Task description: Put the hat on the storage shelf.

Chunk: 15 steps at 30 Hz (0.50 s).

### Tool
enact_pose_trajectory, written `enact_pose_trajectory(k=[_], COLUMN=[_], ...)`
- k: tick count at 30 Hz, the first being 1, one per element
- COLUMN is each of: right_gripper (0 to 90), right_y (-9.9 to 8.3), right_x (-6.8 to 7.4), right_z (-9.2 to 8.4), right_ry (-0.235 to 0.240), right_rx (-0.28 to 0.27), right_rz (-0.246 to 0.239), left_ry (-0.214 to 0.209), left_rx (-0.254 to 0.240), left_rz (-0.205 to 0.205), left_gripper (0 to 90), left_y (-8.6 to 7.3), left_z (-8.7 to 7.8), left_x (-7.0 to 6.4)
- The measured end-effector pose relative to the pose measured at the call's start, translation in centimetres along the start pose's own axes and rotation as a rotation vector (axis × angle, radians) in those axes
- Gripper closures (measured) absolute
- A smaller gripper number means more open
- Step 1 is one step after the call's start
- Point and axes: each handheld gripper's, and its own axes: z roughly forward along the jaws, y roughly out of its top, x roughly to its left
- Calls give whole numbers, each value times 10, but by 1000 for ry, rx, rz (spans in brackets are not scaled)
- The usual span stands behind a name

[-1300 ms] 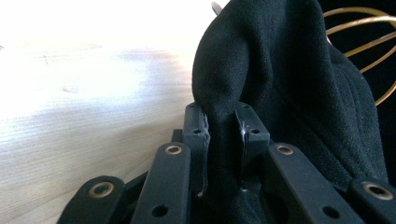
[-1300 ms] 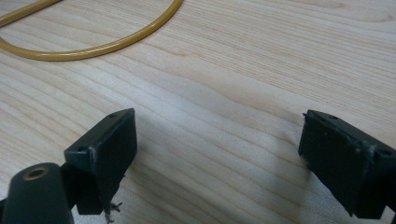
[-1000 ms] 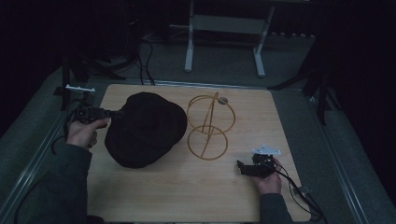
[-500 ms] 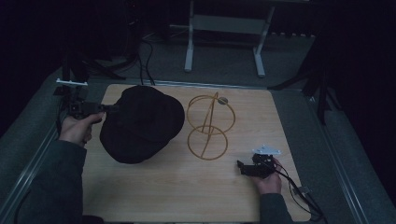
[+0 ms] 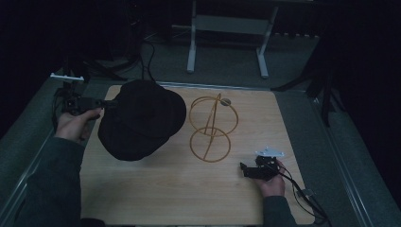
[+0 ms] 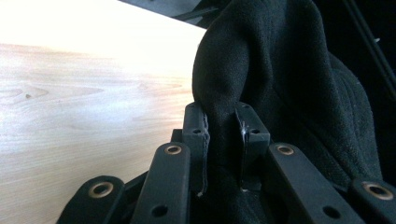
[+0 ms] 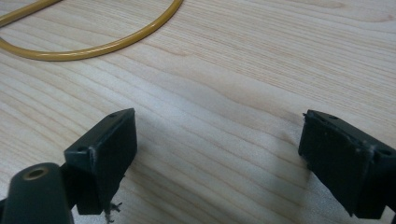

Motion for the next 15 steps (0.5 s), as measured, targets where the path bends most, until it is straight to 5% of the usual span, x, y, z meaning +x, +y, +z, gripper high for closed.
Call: enact_pose_trajectory(k=[15], right_gripper=[115], right_y=[0], right_x=[0], right_z=[0], right_ry=[0], right_rx=[0], right_rz=[0], left_ry=[-27], left_rx=[-11], left_rz=[-8], left_gripper=[772], left_y=[10], left_z=[-3], left_x=[-9])
